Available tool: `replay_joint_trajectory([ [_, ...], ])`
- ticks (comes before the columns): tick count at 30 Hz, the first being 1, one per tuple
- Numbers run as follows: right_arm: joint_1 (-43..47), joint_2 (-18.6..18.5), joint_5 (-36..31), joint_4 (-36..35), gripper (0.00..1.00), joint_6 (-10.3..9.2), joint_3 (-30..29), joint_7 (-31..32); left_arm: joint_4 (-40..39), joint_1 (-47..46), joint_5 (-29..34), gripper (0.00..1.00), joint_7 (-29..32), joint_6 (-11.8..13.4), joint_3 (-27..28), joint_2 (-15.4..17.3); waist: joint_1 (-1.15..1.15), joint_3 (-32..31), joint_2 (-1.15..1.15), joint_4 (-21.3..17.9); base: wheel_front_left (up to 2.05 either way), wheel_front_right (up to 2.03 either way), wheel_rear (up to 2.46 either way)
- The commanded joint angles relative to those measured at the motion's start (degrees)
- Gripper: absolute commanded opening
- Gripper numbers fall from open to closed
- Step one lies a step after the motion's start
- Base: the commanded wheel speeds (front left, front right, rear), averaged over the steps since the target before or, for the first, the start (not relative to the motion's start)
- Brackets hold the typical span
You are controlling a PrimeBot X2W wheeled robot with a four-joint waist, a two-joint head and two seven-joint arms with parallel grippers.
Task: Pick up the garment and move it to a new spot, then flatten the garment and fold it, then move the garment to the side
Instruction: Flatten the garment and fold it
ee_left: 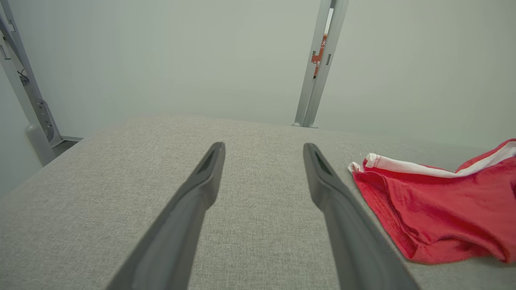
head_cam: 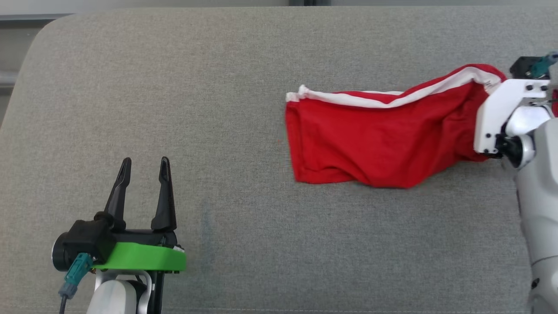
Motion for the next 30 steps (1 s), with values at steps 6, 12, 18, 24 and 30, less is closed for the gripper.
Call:
replay_joint_trajectory([
  [6,2.74,-4.87,-2.39,-9.04,0.0,-0.1,-2.93,7.59,-0.15,0.45,0.37,1.0,0.02,-0.21,-0.29,0.1,0.0,-0.95,0.0,-1.04,0.0,0.0,0.0],
  [12,2.73,-2.42,1.06,-17.41,0.0,-0.09,-0.16,14.47,0.08,0.36,0.43,1.0,0.02,-0.36,-0.31,0.1,0.0,-1.29,0.0,-1.25,0.0,0.0,0.0],
  [18,3.61,3.12,5.07,-22.71,0.0,-0.09,6.77,17.32,-0.12,-0.5,0.14,1.0,0.02,-0.45,-0.56,0.1,0.0,-1.63,0.0,-0.3,0.0,0.0,0.0],
  [24,3.27,6.46,7.36,-20.16,0.0,-0.08,11.79,15.96,-0.22,-0.72,-0.17,1.0,0.02,-0.55,-1.19,0.1,0.0,-1.06,0.0,1.62,0.0,0.0,0.0],
  [30,1.36,8.02,6.62,-13.47,0.0,-0.08,13.1,9.3,0.37,-1.08,-0.9,1.0,0.02,-0.64,-2.31,0.1,0.0,-0.38,0.0,4.4,0.0,0.0,0.0],
])
